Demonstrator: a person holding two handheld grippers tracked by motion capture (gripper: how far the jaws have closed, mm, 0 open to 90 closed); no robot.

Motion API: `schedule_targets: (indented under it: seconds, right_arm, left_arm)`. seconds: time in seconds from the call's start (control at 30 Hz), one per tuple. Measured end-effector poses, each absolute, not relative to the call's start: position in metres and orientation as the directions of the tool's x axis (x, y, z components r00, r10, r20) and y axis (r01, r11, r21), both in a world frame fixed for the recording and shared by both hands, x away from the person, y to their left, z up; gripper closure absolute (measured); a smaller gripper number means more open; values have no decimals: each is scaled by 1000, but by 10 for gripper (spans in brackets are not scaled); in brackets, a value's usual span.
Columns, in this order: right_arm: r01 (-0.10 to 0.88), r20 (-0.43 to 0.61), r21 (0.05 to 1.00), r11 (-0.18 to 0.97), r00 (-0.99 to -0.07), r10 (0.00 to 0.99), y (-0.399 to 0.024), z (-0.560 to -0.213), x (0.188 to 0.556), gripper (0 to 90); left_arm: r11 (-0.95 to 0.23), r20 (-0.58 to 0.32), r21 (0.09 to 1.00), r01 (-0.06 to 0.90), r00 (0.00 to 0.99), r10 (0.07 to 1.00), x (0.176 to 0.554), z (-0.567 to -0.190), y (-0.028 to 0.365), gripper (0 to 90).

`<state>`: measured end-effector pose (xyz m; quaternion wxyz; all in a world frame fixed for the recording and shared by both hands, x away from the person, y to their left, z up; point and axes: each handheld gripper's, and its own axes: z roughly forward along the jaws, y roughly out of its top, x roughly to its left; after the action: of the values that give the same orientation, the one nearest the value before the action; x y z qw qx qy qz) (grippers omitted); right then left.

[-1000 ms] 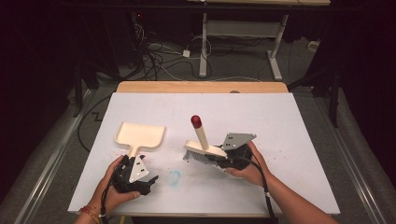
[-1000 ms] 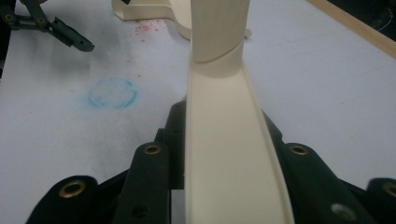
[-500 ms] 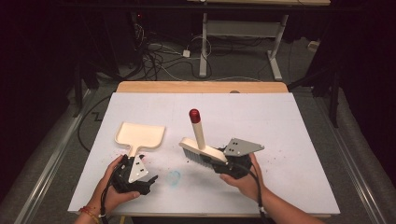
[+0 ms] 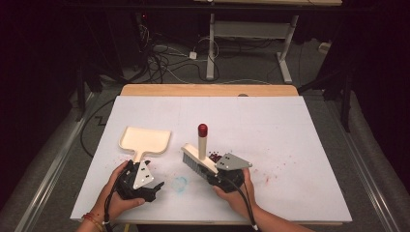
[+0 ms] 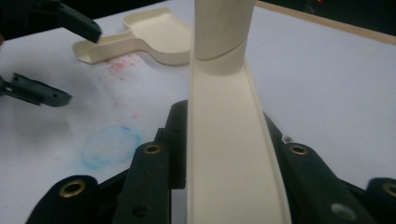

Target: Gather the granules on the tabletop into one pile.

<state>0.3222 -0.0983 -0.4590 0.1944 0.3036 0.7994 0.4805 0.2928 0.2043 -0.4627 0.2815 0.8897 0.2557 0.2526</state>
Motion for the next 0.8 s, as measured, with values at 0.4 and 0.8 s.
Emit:
schedule_targets:
  seconds: [0.4,0.8]
  right_arm:
    - [323,-28,867,379,-728,685,-140,-446,315,679]
    - [211,-70,897,389,-800,596,-177,-415,314,679]
  left_arm:
    - [-718,308,626,306,749,587,292,-463,201,167]
    - [-720,309,622,308,749,586,292,-463,202,167]
